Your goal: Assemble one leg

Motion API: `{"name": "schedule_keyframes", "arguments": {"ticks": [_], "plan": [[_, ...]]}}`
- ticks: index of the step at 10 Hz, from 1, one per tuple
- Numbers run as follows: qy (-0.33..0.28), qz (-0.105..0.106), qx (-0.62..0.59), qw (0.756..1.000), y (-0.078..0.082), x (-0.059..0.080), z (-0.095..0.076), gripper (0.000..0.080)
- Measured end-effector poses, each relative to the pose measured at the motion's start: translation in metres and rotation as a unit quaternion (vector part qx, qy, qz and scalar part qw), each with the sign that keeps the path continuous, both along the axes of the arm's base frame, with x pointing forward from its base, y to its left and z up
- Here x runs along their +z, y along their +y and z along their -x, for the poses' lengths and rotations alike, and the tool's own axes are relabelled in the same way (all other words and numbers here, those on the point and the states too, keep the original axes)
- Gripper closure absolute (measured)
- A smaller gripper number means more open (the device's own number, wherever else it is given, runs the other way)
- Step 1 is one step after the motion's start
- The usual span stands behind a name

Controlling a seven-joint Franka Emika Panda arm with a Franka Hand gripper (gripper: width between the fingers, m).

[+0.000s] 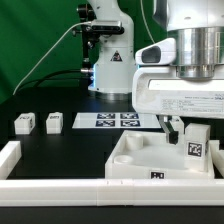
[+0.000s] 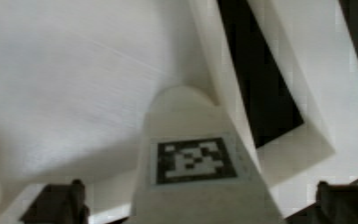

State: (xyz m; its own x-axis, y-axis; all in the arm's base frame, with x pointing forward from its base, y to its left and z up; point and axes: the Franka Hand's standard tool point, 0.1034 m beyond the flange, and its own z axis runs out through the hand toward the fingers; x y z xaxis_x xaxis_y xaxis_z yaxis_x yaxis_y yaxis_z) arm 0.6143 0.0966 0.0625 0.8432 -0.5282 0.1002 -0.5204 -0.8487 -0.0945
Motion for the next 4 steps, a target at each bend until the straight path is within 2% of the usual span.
{"name": "schedule_keyframes", "arguments": {"ticks": [4], "plan": [[0.0,0.0,0.0,1.0,-0.0006,-0.0001,0.0,0.015]]}}
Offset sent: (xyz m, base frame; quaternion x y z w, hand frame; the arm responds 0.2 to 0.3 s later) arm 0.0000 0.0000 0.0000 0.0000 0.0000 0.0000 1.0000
